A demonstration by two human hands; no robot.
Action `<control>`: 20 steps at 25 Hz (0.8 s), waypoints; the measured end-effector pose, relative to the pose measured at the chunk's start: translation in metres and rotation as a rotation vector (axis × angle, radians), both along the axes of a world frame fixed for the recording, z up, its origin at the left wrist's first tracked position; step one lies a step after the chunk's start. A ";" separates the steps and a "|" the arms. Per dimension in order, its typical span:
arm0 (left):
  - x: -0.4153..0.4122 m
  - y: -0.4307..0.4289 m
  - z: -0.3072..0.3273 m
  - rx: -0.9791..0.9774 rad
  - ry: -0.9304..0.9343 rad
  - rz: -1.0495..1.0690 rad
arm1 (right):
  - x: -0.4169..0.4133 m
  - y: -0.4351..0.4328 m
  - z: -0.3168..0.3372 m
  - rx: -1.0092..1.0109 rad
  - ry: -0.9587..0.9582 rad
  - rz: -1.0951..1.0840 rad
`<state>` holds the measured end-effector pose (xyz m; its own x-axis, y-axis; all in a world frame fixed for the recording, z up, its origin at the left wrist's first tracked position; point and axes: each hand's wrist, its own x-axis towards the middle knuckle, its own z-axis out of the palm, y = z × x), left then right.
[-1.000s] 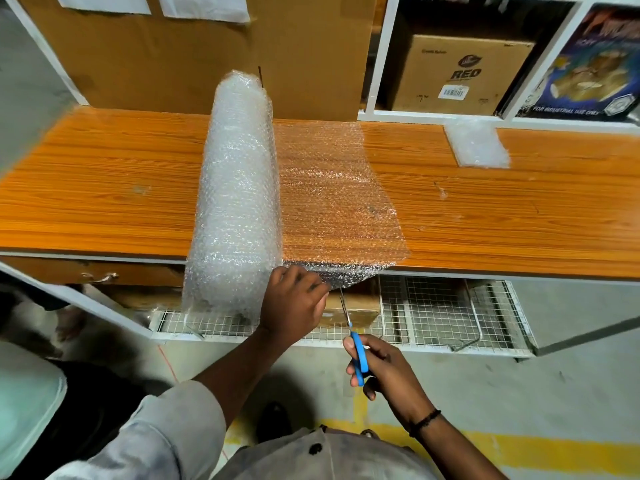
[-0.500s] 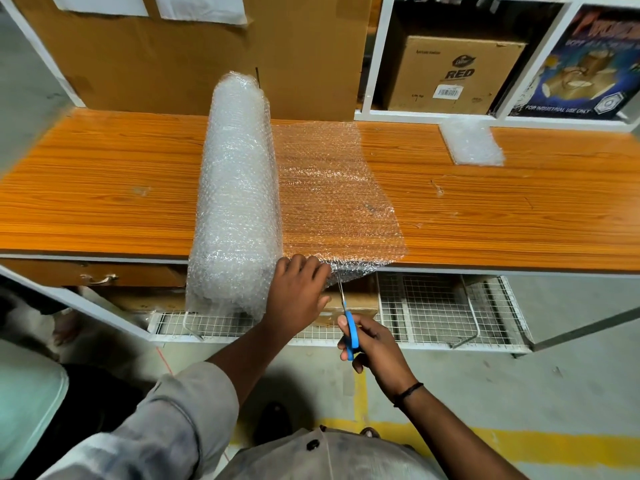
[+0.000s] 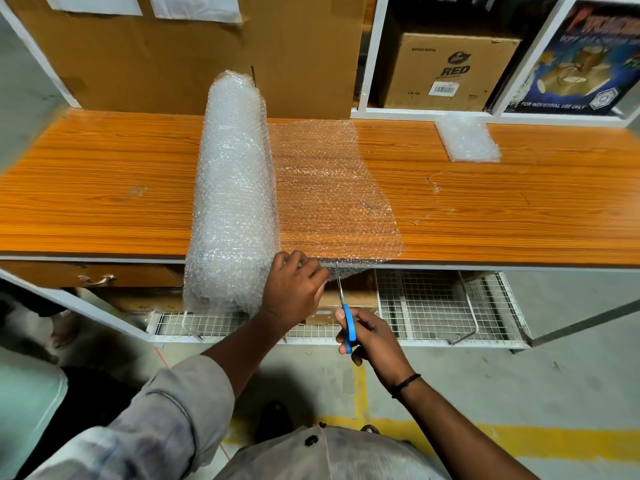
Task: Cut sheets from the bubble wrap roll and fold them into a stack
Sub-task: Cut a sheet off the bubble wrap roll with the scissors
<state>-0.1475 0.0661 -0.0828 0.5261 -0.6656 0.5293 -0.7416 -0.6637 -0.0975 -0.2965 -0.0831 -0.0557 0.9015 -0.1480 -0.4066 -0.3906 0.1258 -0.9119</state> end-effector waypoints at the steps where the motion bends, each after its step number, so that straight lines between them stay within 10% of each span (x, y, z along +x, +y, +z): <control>1: 0.000 0.000 0.000 -0.005 -0.005 -0.004 | 0.003 0.000 0.000 -0.003 -0.001 -0.001; 20: -0.003 -0.001 0.000 -0.039 0.041 0.009 | 0.022 0.004 -0.013 -0.001 -0.099 -0.106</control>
